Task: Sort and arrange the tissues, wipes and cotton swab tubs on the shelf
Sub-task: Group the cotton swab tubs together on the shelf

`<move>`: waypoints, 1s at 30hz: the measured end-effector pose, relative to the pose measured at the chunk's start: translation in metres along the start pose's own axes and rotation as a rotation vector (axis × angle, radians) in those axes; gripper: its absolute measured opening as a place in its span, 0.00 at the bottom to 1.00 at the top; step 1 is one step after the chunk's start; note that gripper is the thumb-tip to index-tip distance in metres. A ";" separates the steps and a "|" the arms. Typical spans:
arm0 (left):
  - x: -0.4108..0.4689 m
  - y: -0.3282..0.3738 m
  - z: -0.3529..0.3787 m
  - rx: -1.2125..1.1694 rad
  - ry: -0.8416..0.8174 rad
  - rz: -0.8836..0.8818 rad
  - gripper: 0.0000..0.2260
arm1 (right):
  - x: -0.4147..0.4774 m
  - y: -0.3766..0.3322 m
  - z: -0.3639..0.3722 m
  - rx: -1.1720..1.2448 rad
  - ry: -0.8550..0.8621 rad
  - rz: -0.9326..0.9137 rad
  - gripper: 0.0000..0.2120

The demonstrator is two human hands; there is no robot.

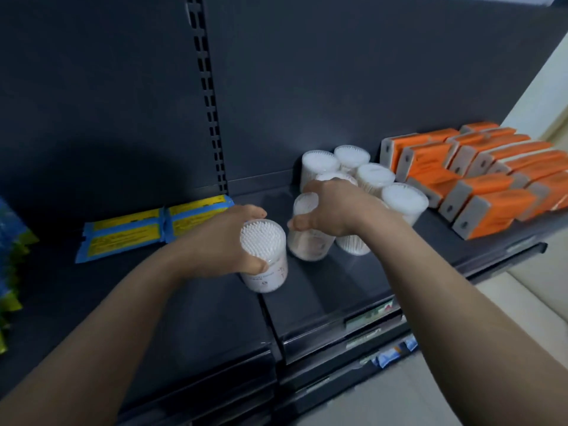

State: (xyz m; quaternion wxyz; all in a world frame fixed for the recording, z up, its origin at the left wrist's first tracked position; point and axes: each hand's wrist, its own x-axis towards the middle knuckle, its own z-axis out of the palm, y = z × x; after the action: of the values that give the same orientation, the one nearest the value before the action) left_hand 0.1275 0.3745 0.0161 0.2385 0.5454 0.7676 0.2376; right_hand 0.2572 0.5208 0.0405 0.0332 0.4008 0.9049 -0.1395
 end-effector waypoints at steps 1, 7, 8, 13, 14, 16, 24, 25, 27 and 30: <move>0.000 0.003 0.003 -0.009 0.004 -0.021 0.35 | 0.002 0.002 0.001 -0.017 -0.009 -0.026 0.36; -0.008 0.012 0.017 -0.034 0.050 -0.113 0.35 | 0.012 0.005 0.009 -0.050 -0.067 -0.155 0.35; -0.011 0.013 0.018 -0.044 0.051 -0.126 0.36 | 0.014 0.004 0.011 -0.057 -0.063 -0.164 0.35; -0.017 0.015 0.021 -0.027 0.046 -0.174 0.40 | 0.017 0.005 0.009 -0.084 -0.117 -0.186 0.39; -0.016 0.014 0.020 -0.005 0.045 -0.178 0.41 | 0.016 0.006 0.005 -0.096 -0.149 -0.201 0.40; -0.013 0.013 0.019 0.042 0.032 -0.166 0.42 | 0.012 0.007 -0.005 -0.150 -0.201 -0.242 0.40; 0.008 0.011 0.020 0.007 -0.142 0.029 0.38 | 0.013 0.013 0.000 -0.106 -0.073 -0.191 0.34; 0.010 0.011 0.021 -0.006 -0.146 0.055 0.37 | 0.014 0.013 0.000 -0.087 -0.049 -0.190 0.33; 0.016 0.014 0.026 -0.027 -0.115 0.080 0.36 | 0.016 0.016 -0.003 -0.049 -0.003 -0.203 0.27; 0.024 0.018 0.035 -0.071 -0.043 0.067 0.37 | 0.016 0.024 -0.009 -0.003 0.090 -0.227 0.18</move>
State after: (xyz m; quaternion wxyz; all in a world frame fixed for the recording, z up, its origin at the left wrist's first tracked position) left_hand 0.1556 0.4067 -0.0022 0.2661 0.5673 0.7345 0.2605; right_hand 0.2647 0.5497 0.0409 -0.0228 0.3016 0.9452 -0.1228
